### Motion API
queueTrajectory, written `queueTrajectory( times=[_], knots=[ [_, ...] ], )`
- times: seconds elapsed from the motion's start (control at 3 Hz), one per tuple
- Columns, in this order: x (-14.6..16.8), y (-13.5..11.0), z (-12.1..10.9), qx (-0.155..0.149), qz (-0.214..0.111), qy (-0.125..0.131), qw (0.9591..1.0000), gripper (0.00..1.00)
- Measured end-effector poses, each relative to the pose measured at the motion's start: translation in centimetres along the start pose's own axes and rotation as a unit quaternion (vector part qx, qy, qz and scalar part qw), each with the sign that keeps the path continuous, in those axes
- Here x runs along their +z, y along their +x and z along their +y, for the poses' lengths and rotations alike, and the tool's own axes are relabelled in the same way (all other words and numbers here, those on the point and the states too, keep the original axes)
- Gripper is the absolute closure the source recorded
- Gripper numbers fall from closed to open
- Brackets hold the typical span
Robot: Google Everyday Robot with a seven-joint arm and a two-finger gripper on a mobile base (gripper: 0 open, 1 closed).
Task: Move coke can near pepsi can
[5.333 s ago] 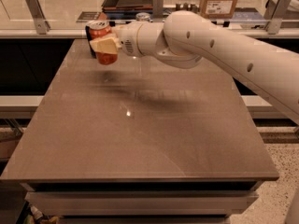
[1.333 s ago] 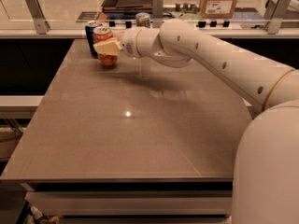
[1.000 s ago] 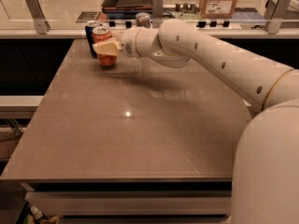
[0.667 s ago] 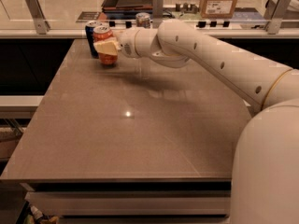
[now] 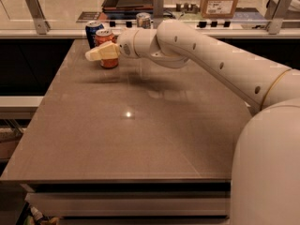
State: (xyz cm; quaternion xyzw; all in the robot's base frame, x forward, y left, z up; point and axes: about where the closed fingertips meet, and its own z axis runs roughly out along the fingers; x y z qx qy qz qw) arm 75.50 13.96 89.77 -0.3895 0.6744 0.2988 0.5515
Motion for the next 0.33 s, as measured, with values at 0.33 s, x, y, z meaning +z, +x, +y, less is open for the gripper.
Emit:
queueTrajectory(
  times=[0.33],
  knots=[
    [0.01,0.0,0.01,0.0,0.0,0.0,1.0,0.0]
  ],
)
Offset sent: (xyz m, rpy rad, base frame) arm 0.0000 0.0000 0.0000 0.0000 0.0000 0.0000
